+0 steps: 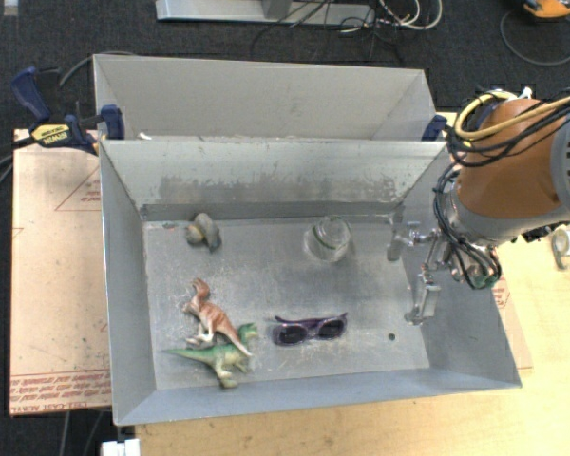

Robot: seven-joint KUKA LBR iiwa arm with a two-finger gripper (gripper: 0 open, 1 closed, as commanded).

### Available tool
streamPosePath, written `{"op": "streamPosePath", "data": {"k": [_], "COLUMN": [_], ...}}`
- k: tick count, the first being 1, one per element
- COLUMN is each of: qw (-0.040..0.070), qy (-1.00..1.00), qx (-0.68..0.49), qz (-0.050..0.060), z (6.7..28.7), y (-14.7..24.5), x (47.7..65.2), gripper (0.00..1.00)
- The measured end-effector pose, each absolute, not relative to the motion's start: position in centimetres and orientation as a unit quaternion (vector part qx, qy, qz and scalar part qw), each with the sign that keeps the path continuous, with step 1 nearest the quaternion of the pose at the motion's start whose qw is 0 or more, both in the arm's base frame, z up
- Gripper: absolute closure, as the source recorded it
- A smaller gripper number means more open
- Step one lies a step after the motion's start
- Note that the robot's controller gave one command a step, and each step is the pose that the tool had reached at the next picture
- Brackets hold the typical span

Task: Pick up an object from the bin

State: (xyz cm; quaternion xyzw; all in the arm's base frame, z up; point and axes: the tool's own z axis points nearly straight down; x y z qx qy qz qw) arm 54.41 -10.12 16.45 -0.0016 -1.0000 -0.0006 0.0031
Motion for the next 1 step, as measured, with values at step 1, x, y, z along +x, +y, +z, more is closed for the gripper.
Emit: {"op": "streamPosePath", "data": {"k": [1], "qw": [-0.001], "qy": [-1.0], "qx": [0.0], "qz": [0.0], "z": [16.87], "y": [-10.06], "x": [54.6], "gripper": [0.0]}}
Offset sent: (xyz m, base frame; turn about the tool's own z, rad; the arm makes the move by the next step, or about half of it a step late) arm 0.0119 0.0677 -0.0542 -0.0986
